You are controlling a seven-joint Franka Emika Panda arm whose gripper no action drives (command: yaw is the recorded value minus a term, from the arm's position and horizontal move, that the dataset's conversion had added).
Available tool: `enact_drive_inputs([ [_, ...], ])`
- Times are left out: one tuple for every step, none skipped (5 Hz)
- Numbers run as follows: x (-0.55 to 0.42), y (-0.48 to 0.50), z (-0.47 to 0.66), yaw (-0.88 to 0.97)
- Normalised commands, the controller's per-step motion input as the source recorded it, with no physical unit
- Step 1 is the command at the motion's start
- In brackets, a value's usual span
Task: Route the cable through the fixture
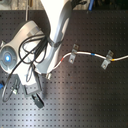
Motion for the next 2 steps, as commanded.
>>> enact_drive_inputs([
  [-0.311, 0.202, -0.03, 0.0],
  [-0.437, 0.587, 0.2, 0.0],
])
